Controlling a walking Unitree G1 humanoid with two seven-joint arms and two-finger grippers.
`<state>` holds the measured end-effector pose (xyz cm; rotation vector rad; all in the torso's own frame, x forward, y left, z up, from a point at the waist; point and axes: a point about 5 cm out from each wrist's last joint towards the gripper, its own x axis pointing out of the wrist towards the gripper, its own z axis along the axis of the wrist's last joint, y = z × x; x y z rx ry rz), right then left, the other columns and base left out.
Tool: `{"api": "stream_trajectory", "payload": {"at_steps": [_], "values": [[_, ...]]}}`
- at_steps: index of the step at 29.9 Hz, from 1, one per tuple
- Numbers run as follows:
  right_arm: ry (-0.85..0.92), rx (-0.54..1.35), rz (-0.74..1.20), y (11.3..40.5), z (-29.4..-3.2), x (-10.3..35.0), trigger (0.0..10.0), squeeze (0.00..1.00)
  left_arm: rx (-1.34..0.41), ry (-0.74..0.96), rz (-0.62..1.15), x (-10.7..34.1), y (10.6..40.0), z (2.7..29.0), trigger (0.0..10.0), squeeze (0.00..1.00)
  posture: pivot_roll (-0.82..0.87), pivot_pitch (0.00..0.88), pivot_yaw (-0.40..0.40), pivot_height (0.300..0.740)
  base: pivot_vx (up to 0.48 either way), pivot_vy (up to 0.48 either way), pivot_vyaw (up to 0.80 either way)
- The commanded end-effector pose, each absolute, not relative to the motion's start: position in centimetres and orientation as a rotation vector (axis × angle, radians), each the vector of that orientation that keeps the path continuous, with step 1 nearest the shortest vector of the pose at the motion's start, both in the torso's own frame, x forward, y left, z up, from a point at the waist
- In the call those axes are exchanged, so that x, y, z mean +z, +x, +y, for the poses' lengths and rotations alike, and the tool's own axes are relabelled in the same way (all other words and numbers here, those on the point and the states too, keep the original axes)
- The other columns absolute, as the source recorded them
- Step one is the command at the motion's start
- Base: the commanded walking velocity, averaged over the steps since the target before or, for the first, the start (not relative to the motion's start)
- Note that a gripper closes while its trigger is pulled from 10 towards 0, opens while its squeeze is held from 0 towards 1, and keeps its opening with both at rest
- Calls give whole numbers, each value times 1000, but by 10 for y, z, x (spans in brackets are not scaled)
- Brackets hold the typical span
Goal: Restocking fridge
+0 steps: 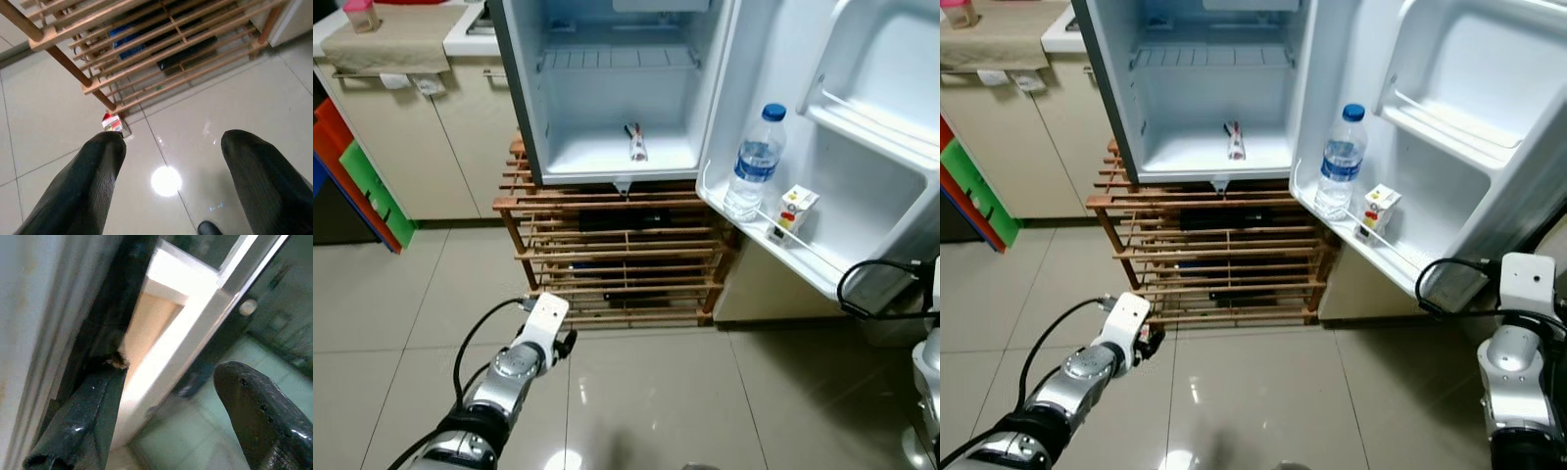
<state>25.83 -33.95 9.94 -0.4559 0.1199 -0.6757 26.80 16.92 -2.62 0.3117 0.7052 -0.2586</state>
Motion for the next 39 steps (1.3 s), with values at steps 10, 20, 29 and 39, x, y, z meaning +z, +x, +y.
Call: {"api": "stream_trajectory", "payload": {"at_steps": [10, 20, 29, 39], "values": [[-24, 146, 40, 265, -214, 116, 10000, 0, -253, 426, 1023, -62, 221, 201, 10000, 0, -163, 0, 16, 740, 0, 0, 0], [200, 613, 230, 235, -183, 119, 10000, 0, -307, 451, 1086, -74, 206, 188, 10000, 0, -174, 0, 18, 740, 0, 0, 0], [-87, 135, 142, 275, -228, 123, 10000, 0, -334, 423, 932, -64, 226, 160, 10000, 0, -164, 0, 19, 740, 0, 0, 0], [17, 41, -139, 283, -198, 145, 10000, 0, -43, 76, -125, 106, 323, 161, 10000, 0, -126, 0, 14, 740, 0, 0, 0]]}}
